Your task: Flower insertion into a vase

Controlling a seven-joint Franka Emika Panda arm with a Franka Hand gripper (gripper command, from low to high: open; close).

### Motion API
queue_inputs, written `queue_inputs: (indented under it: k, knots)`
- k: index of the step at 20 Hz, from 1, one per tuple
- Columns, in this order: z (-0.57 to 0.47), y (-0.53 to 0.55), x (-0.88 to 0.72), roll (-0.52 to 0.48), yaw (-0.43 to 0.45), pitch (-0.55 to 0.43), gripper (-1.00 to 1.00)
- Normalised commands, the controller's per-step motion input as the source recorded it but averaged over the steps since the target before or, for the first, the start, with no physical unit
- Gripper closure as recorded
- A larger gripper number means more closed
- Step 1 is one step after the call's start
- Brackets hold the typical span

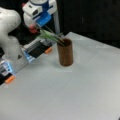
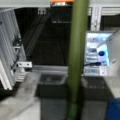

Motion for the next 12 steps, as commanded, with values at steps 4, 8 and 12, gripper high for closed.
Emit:
queue_inputs:
  k: [4,8,12]
  knots:
    - [0.11,0.17,0.24,-0.006,0.111,0.512,1.0]
    - [0.09,0.15,0.26,-0.011,0.086,0.443,1.0]
    - [0.1,0.1,0.26,-0.026,0.087,0.448,1.0]
